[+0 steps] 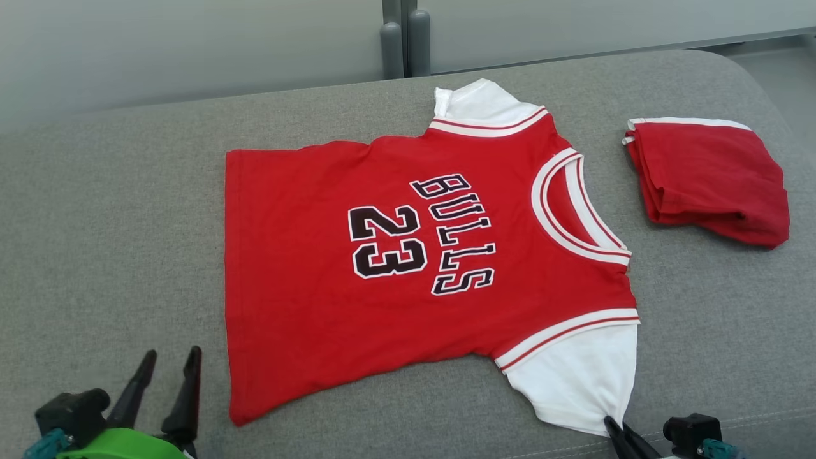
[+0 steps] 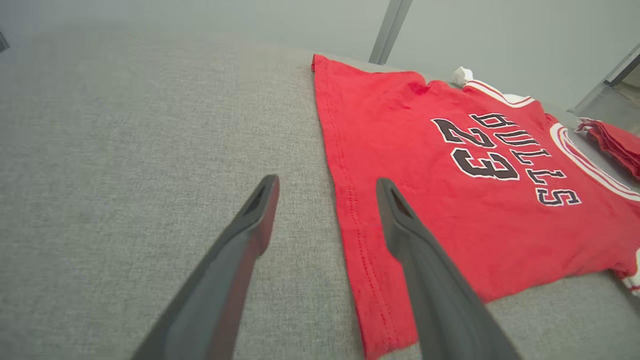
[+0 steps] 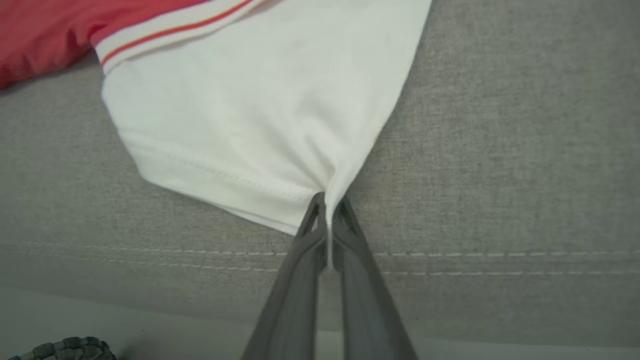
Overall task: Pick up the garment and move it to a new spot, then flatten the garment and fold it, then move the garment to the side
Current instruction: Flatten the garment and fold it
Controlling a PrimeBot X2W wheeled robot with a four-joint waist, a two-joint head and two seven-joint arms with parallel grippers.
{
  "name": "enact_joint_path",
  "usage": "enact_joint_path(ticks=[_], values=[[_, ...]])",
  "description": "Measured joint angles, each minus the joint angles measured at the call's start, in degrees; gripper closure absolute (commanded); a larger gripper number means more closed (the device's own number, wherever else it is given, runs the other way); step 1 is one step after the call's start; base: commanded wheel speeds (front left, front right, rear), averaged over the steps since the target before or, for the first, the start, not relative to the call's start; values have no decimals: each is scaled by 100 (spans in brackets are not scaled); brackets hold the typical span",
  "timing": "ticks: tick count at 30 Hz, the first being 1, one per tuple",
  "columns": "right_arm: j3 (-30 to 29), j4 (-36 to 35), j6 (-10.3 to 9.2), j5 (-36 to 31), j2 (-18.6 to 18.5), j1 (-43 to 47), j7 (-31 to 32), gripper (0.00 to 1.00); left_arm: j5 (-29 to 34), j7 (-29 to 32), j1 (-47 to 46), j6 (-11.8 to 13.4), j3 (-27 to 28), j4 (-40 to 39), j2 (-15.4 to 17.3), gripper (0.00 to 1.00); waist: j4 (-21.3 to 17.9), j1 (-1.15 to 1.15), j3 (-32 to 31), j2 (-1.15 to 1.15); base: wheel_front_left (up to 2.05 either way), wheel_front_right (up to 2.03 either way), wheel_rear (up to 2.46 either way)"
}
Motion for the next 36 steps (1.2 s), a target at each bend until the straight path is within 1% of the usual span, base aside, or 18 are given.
enact_joint_path(ticks=[2,4,8,13,17,25,26,27,28,29,30,36], values=[[2,52,31,0,25,-34,-1,100,-114,80,43,-93,-140,42,-71,0,-4,0,4,0,0,0,0],[2,104,43,1,15,-69,-2,100,-229,174,87,-102,-220,63,-191,0,-11,0,11,0,0,0,0],[-4,155,93,30,19,-96,-9,100,-432,366,158,-152,-269,94,-275,0,-24,0,23,0,0,0,0],[-15,229,123,41,26,-140,-52,100,-811,797,295,-196,-458,180,-459,0,-31,0,47,0,0,0,0],[-10,309,165,41,22,-201,-53,100,-889,1072,298,-196,-565,252,-493,0,-21,0,69,0,0,0,0],[14,406,244,38,24,-274,-101,100,-889,1226,272,-142,-508,419,-481,0,-51,0,103,0,0,0,0],[19,420,245,38,26,-288,-102,100,-890,1258,268,-143,-508,419,-481,2,-58,0,108,0,0,0,0],[23,430,246,38,27,-297,-102,100,-892,1278,264,-143,-510,417,-483,27,-66,0,112,0,0,0,0],[27,437,256,38,31,-305,-103,100,-905,1313,260,-143,-517,415,-486,54,-74,0,116,0,0,0,0],[27,449,285,38,31,-315,-108,100,-923,1346,253,-145,-534,412,-487,67,-82,0,121,0,0,0,0],[27,458,294,38,32,-322,-110,100,-944,1369,244,-151,-554,411,-487,100,-91,0,126,0,0,0,0],[35,485,322,38,51,-358,-135,100,-949,1469,219,-194,-612,393,-480,100,-137,0,155,0,0,0,0]])
